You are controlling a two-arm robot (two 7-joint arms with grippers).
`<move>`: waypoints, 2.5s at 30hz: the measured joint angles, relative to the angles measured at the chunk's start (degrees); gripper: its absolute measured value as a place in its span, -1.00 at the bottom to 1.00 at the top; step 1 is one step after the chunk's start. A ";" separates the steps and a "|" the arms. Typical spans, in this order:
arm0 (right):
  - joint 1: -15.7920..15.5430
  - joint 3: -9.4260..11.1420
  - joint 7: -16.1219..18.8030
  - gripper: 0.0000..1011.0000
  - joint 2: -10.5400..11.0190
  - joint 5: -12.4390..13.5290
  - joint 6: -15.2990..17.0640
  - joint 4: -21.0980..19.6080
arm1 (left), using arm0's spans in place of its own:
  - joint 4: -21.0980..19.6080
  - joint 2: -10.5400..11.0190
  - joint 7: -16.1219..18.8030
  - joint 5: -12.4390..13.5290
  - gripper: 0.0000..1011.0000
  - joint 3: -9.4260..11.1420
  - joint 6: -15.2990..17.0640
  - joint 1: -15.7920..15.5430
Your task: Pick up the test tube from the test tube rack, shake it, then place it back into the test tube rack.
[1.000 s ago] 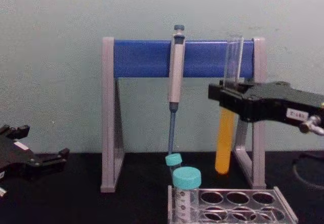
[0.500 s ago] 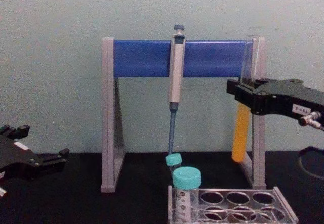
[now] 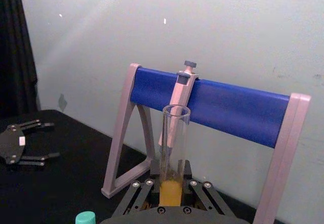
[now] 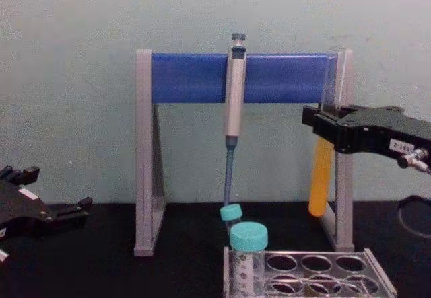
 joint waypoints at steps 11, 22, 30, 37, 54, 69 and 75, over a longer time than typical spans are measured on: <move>0.02 0.09 0.40 -0.54 -0.28 0.03 0.18 0.04 | 0.00 0.00 0.00 0.00 0.98 0.00 0.00 0.00; 0.08 0.08 0.51 -0.54 -0.37 0.08 0.20 0.11 | 0.00 0.00 0.00 0.00 0.98 0.00 0.00 0.00; 0.02 0.06 0.50 -0.54 -0.39 0.12 0.34 -0.10 | 0.00 0.00 0.00 0.00 0.98 0.00 0.00 0.00; 0.01 0.03 0.55 -0.54 -0.36 0.18 0.41 -0.16 | 0.00 0.00 0.00 0.00 0.98 0.00 0.00 0.00; -0.28 0.03 0.58 -0.54 -0.24 0.33 0.40 -0.42 | 0.00 0.00 0.00 0.00 0.98 0.00 0.00 0.00; -3.39 0.30 3.23 -0.54 2.35 3.37 0.38 -4.45 | 0.00 0.00 0.00 0.00 0.98 0.00 0.00 0.00; -4.36 -0.07 3.20 -0.54 3.14 4.01 1.00 -5.07 | 0.00 0.00 0.00 0.00 0.98 0.00 0.00 0.00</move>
